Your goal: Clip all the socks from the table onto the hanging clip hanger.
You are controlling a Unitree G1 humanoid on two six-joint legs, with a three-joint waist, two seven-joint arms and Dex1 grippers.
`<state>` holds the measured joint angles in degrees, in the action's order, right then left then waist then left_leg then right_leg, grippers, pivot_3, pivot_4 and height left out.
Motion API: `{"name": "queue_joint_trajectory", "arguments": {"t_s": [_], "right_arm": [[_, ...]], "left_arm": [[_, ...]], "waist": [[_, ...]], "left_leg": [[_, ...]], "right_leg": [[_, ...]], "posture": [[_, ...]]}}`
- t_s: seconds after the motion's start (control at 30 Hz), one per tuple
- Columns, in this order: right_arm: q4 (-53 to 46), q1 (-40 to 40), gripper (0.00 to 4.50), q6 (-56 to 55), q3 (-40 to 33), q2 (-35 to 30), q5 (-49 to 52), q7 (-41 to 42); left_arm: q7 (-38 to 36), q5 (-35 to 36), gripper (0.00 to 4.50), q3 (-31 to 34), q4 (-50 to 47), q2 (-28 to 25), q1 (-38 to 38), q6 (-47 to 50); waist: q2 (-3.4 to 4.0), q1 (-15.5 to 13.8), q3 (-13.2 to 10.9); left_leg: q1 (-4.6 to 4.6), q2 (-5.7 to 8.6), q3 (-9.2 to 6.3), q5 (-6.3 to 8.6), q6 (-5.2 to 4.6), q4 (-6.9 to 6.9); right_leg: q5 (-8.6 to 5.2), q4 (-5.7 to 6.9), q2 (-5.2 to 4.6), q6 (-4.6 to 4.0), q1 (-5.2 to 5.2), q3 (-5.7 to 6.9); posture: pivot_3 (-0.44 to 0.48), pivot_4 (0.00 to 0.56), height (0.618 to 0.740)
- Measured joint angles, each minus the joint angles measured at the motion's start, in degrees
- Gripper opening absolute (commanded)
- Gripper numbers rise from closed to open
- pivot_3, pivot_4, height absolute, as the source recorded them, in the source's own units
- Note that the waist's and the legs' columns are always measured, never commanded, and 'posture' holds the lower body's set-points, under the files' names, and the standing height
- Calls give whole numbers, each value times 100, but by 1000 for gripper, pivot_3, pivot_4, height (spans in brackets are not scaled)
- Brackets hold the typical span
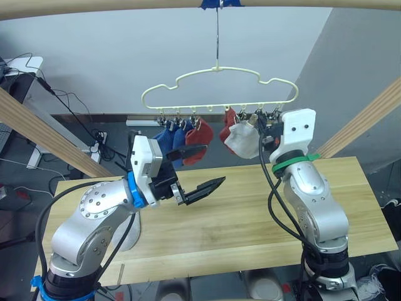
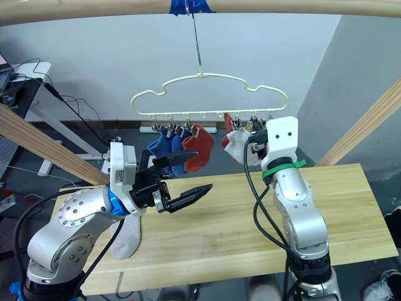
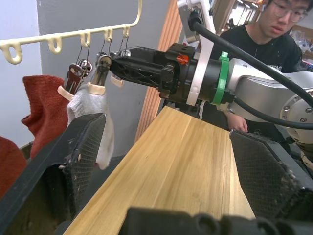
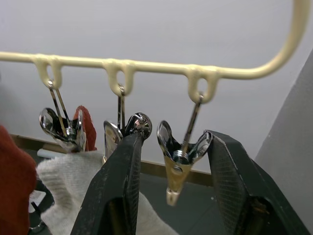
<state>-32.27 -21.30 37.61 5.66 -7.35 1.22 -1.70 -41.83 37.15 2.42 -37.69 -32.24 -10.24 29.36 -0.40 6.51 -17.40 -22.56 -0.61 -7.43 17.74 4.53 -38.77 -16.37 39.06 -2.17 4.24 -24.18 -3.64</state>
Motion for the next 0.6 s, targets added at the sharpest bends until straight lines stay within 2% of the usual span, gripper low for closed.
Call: {"name": "queue_joint_trajectory", "arguments": {"t_s": [0.6], "right_arm": [[-145,207,2077,56,-156,-146,-109,150]], "left_arm": [[3,-2,4500,-99,0,1,51,-4]], "waist": [[0,1,0]], "left_leg": [[1,0,1,0,0,0]], "right_leg": [[0,1,0,0,0,-1]], "posture": [[-136,316,740]]}}
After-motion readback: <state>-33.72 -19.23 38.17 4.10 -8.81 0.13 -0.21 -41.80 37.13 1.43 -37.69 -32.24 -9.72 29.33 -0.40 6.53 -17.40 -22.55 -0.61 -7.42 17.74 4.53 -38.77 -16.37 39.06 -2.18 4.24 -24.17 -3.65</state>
